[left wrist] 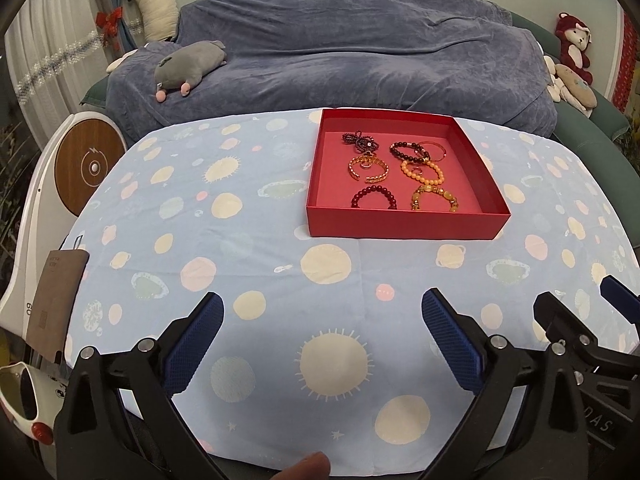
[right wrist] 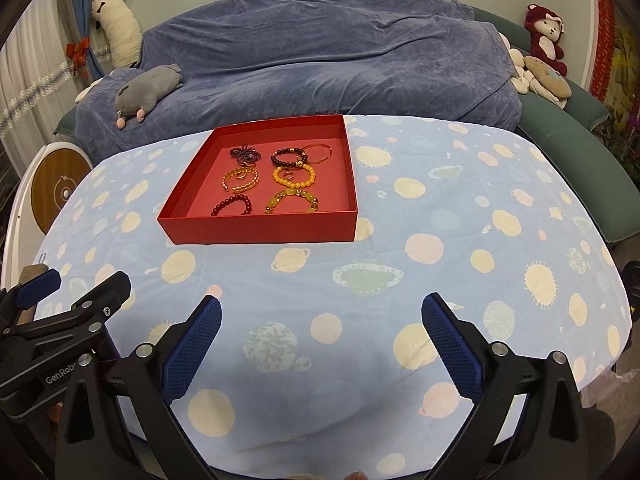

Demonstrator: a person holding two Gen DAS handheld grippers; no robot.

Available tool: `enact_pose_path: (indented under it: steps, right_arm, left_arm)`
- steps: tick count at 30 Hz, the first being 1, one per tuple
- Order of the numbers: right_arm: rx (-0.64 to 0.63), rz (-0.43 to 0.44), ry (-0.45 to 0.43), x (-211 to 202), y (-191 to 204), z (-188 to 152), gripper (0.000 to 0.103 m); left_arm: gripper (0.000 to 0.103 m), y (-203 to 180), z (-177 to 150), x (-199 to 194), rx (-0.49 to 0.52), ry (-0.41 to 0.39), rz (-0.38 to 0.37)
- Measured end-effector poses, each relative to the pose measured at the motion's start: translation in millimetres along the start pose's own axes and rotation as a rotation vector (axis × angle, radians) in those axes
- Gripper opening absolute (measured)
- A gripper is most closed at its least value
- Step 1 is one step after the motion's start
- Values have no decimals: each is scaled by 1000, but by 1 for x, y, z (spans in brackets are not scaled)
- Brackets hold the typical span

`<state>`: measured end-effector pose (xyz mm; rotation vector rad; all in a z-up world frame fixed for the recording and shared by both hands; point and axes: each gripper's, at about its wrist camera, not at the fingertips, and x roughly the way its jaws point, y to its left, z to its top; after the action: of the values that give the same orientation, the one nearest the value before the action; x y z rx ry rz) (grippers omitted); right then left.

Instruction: Organize jewelry

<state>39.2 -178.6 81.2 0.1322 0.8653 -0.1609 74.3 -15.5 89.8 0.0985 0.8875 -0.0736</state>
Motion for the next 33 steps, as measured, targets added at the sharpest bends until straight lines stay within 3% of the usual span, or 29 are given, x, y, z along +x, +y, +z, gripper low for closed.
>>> enact_pose_path:
  steps: [33]
  right_arm:
    - [19, -16, 49, 30, -1, 0, 97]
  left_arm:
    - [96, -3, -4, 36, -11, 47, 31]
